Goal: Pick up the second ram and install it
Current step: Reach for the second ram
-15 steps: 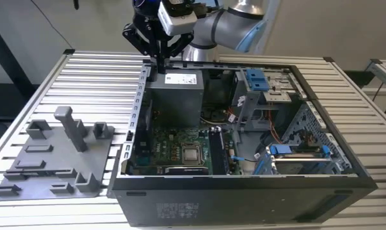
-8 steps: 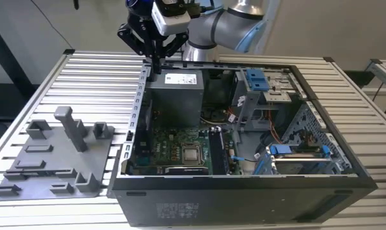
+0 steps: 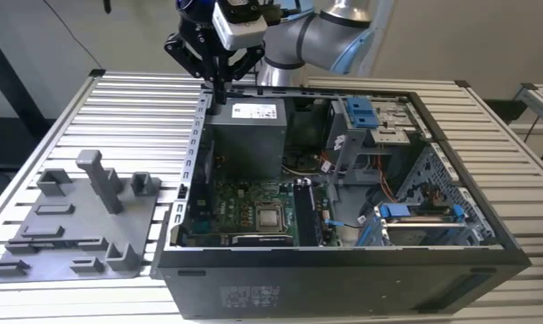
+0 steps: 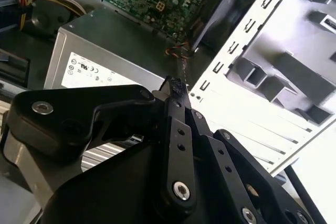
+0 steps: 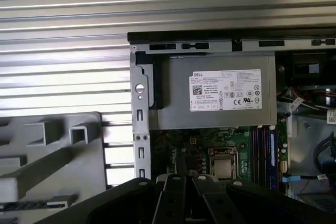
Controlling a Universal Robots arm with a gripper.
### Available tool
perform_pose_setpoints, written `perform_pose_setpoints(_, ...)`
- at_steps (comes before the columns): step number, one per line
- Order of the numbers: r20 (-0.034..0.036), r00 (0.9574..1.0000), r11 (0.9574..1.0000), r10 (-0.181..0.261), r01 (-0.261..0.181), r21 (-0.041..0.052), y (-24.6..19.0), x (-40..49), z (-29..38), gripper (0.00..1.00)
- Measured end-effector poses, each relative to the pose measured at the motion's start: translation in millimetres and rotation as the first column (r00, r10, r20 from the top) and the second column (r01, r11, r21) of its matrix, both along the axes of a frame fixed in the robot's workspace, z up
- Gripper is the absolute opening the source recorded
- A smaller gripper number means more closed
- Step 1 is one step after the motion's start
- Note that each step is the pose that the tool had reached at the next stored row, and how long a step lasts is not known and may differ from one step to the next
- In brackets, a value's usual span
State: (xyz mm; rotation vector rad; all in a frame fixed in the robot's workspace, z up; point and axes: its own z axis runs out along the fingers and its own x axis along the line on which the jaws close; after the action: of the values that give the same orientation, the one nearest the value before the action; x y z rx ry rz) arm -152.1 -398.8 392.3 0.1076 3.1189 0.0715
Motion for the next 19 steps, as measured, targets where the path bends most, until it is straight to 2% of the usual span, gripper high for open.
perform_pose_setpoints(10,-0.0003,1.0000,1.0000,0.000,0.000,0.0002,0.0,-1.7,-0.1,0.11)
perform_pose_setpoints(19,-0.0005,1.0000,1.0000,0.000,0.000,0.0000,0.0,-15.5,-0.1,0.11)
